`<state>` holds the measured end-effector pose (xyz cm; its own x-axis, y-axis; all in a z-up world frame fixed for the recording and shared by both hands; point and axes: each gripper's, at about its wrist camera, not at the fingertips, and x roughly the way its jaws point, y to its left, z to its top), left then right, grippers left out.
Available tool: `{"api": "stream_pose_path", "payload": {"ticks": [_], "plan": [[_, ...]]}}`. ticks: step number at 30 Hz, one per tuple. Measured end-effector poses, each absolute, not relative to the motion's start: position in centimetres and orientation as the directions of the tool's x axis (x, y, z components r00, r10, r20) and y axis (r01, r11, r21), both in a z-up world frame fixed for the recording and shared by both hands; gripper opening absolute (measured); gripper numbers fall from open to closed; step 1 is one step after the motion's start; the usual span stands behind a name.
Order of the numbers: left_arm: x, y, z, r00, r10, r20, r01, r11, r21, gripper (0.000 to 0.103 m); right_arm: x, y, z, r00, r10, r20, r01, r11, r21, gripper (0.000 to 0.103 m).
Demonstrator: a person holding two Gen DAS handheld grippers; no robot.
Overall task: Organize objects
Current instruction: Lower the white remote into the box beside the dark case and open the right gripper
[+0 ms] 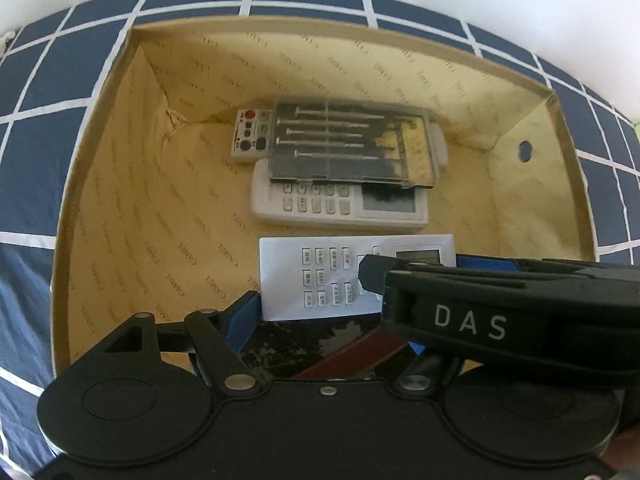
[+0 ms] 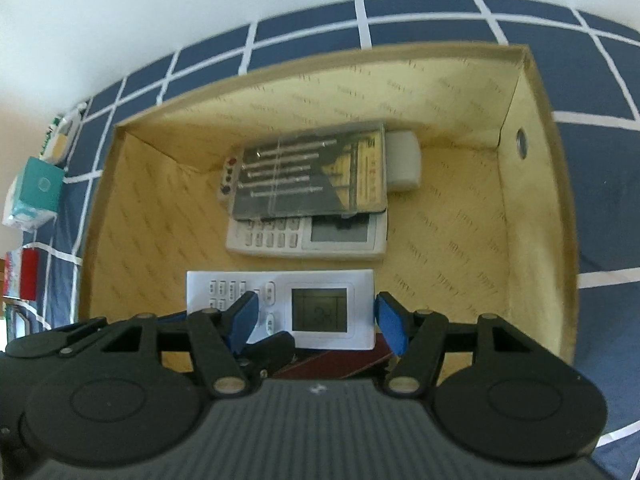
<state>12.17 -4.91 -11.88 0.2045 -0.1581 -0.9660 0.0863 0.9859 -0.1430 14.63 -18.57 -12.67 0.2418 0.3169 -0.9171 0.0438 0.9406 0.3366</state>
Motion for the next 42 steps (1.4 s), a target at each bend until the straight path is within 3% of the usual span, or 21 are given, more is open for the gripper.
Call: {"api": "stream_pose_path", "payload": {"ticks": [26, 38, 42], "plan": [[14.0, -4.6, -15.4, 0.148, -0.201, -0.968, 0.105, 0.977, -0.187, 0.073, 16.9, -18.6, -16.3, 0.191, 0.293, -0.937, 0.085, 0.946, 0.313, 0.064], [14.0, -4.2, -14.5, 0.145, -0.176, -0.974, 0.083, 0.983, -0.165, 0.074, 16.7, -18.8, -16.4, 0.192, 0.3, -0.934, 0.11, 0.94, 0.324, 0.065], [13.5, -3.7, -13.2, 0.157, -0.161, -0.974, 0.054, 0.987, -0.154, 0.079, 16.4, -19.0, -15.6, 0.201, 0.308, -0.93, 0.111, 0.936, 0.334, 0.065]]}}
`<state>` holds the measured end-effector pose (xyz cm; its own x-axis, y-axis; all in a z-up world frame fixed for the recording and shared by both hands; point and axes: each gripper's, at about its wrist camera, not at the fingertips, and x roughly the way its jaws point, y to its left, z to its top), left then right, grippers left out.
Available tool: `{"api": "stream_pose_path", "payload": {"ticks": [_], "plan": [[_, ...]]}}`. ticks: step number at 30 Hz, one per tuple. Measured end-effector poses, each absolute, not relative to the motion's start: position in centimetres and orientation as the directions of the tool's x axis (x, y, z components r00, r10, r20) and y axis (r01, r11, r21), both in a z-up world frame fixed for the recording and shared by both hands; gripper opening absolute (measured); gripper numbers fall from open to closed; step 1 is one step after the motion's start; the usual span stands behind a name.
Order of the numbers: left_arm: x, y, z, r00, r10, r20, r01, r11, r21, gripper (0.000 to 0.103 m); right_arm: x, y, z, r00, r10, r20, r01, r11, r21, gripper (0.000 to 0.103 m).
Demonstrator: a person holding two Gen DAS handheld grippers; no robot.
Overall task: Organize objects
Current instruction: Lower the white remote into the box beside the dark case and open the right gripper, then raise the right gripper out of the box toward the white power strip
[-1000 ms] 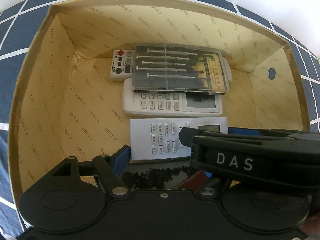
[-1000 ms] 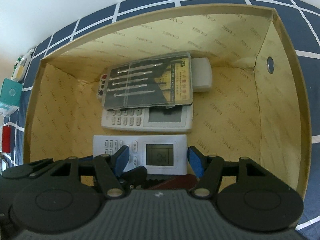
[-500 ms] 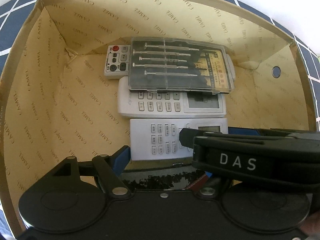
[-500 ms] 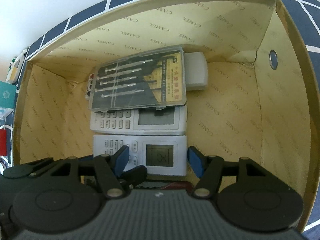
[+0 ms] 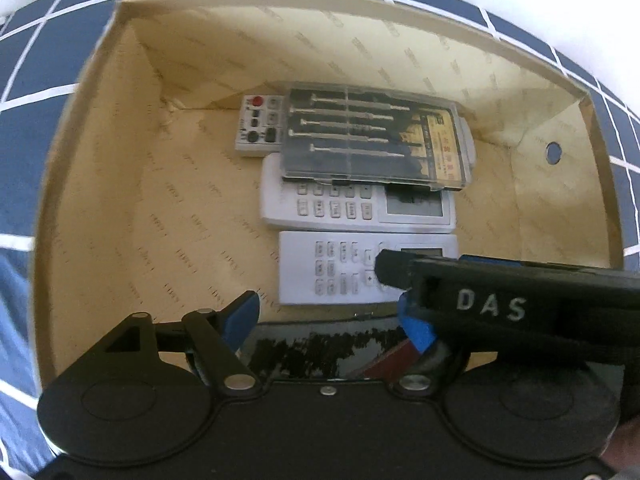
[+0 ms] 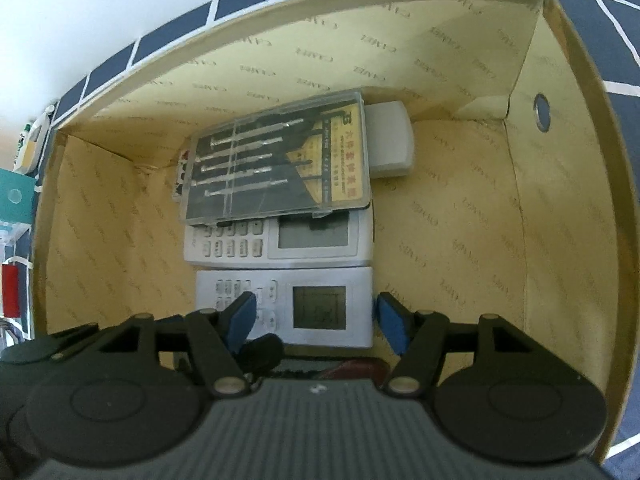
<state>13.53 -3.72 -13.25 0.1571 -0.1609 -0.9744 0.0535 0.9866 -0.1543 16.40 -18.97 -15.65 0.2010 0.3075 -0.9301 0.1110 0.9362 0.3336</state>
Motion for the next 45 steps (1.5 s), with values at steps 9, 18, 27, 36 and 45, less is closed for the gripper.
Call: {"api": "stream_pose_path", "payload": {"ticks": [9, 18, 27, 36, 45], "plan": [[10.9, -3.5, -9.6, 0.195, -0.121, -0.973, 0.032, 0.993, -0.117, 0.084, 14.9, -19.9, -11.4, 0.249, 0.342, -0.906, 0.103, 0.921, 0.376, 0.071], [7.5, -4.0, -6.2, 0.229, -0.058, -0.972, 0.023, 0.998, -0.054, 0.093, 11.8, -21.1, -6.2, 0.33, 0.343, -0.879, 0.07, 0.92, 0.385, 0.098], [4.2, -4.7, -3.9, 0.256, -0.055, -0.965, 0.016, 0.998, -0.053, 0.103, 6.7, -23.7, -2.8, 0.399, 0.268, -0.877, 0.097, 0.938, 0.332, 0.103], [1.3, -7.3, -2.2, 0.284, -0.049, -0.958, 0.052, 0.998, -0.036, 0.103, 2.0, -27.6, -1.0, 0.435, 0.226, -0.871, 0.137, 0.94, 0.312, 0.103], [-1.1, -11.0, -1.4, 0.301, -0.008, -0.953, 0.033, 0.999, 0.001, 0.103, -1.2, -33.9, -0.7, 0.44, 0.197, -0.876, 0.16, 0.943, 0.292, 0.103]]}}
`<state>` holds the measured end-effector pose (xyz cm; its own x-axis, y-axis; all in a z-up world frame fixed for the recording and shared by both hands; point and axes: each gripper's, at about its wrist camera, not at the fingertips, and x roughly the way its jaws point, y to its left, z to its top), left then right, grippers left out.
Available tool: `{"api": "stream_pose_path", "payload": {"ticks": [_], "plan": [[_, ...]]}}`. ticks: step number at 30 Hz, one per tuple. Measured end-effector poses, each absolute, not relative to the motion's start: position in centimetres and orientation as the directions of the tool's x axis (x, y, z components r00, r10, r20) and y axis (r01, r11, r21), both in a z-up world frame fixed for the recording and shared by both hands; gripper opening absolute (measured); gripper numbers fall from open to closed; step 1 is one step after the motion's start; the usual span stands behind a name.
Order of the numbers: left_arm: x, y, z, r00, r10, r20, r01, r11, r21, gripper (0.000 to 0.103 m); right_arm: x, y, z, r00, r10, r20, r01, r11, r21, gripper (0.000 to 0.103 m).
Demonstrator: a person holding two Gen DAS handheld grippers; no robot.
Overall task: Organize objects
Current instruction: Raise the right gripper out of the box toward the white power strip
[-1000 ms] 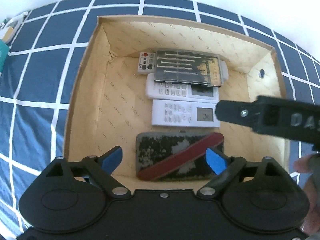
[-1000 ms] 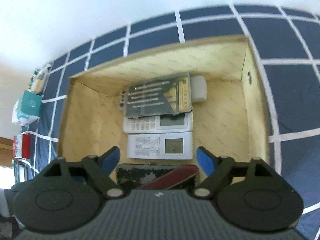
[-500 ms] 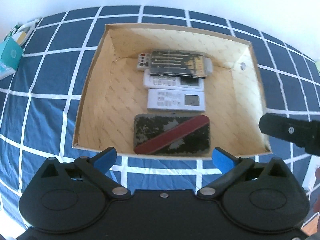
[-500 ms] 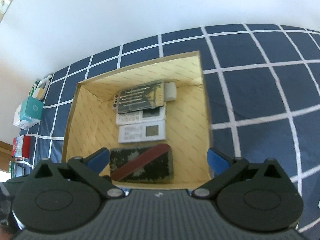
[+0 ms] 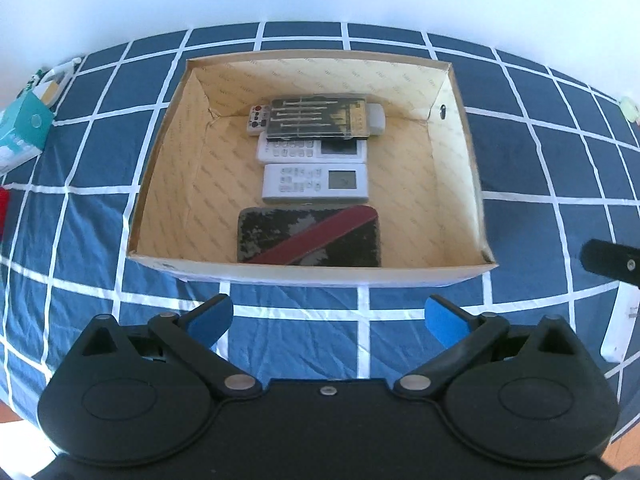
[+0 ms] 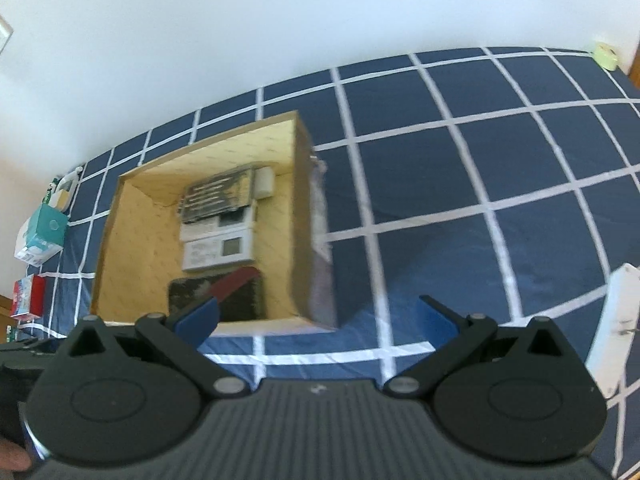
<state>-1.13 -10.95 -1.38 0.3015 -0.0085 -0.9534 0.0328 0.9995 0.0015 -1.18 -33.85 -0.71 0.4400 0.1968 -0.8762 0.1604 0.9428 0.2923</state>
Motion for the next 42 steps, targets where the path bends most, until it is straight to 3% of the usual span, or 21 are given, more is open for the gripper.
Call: {"api": "stream_pose_path", "payload": {"ticks": [18, 42], "plan": [[-9.0, -22.2, -2.6, 0.288, 0.053, -0.956, -0.198, 0.98, -0.005, 0.103, -4.6, -45.3, -3.0, 0.319, 0.255, -0.913, -0.047, 0.966, 0.253, 0.103], [-18.6, -29.3, -2.1, 0.325, 0.125, -0.938, -0.325, 0.946, 0.014, 0.103, -10.6, -49.9, -3.0, 0.276, 0.313, -0.909, -0.299, 0.926, 0.229, 0.103]]}}
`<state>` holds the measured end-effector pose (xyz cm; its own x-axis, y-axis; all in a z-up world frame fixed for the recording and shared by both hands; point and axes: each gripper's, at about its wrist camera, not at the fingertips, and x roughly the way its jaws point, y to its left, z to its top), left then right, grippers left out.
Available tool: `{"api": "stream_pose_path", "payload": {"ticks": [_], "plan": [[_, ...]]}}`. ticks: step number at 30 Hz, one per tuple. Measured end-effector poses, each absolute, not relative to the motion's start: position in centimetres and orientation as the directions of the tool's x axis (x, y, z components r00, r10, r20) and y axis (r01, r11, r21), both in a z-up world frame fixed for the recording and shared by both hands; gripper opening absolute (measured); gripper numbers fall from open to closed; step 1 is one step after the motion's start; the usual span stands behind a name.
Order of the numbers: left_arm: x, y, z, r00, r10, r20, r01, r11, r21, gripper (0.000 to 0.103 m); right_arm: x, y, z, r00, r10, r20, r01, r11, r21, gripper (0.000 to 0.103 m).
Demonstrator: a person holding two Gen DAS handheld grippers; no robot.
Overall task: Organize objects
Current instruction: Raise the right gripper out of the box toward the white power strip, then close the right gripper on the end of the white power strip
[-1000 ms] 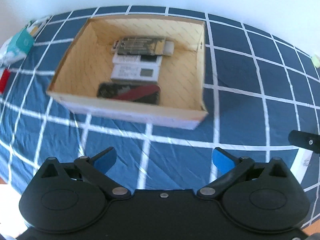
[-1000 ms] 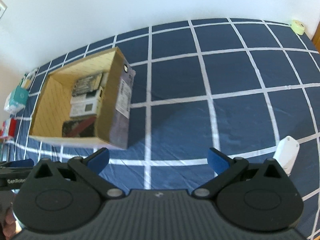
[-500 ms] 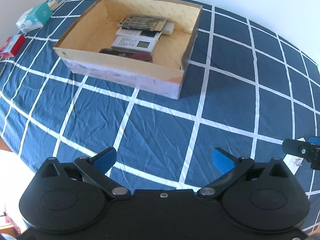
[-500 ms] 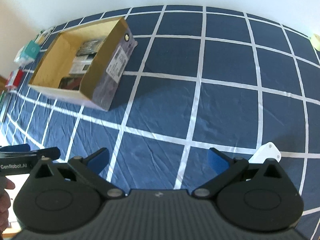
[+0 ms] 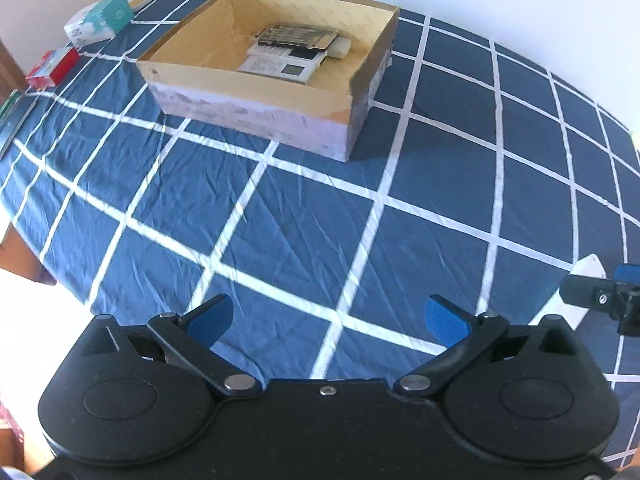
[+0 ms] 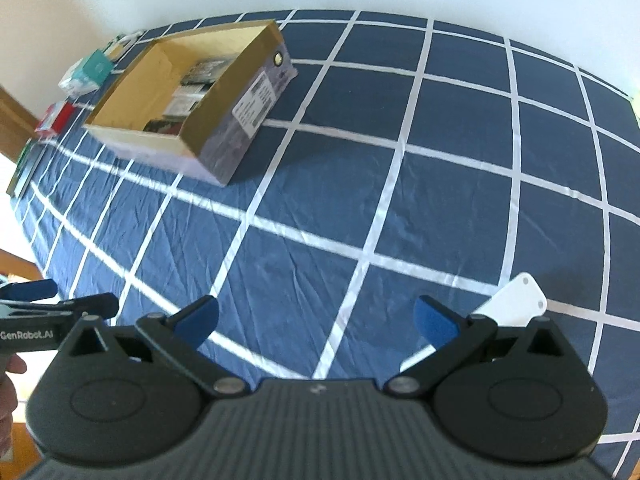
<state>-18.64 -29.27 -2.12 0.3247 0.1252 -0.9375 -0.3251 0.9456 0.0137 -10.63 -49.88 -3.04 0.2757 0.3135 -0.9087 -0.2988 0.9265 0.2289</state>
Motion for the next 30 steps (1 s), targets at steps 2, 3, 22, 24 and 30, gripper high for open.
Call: {"api": "stream_pose_path", "payload": {"ticks": [2, 3, 22, 24, 30], "plan": [[-19.6, -30.3, -2.0, 0.328, 0.132, -0.936, -0.337, 0.942, 0.015, 0.103, -11.4, -50.6, -3.0, 0.273, 0.308, -0.911, -0.31, 0.925, 0.22, 0.103], [-19.9, -30.6, -1.9, 0.329, 0.132, -0.935, -0.343, 0.939, 0.012, 0.103, -11.7, -51.0, -2.9, 0.273, 0.303, -0.913, -0.313, 0.925, 0.214, 0.103], [-20.8, -39.9, -4.7, 0.263, 0.119, -0.957, -0.481, 0.876, -0.024, 0.103, -9.9, -59.9, -4.1, 0.235, 0.14, -0.962, -0.385, 0.922, 0.04, 0.103], [-20.1, -41.1, -5.4, 0.253, 0.117, -0.96, -0.506, 0.862, -0.029, 0.103, -8.7, -60.7, -5.2, 0.221, 0.13, -0.967, -0.402, 0.915, 0.031, 0.103], [-18.6, -45.3, -8.0, 0.219, 0.093, -0.971, -0.562, 0.826, -0.047, 0.103, -5.8, -62.7, -8.1, 0.176, 0.128, -0.976, -0.46, 0.887, 0.034, 0.103]]}}
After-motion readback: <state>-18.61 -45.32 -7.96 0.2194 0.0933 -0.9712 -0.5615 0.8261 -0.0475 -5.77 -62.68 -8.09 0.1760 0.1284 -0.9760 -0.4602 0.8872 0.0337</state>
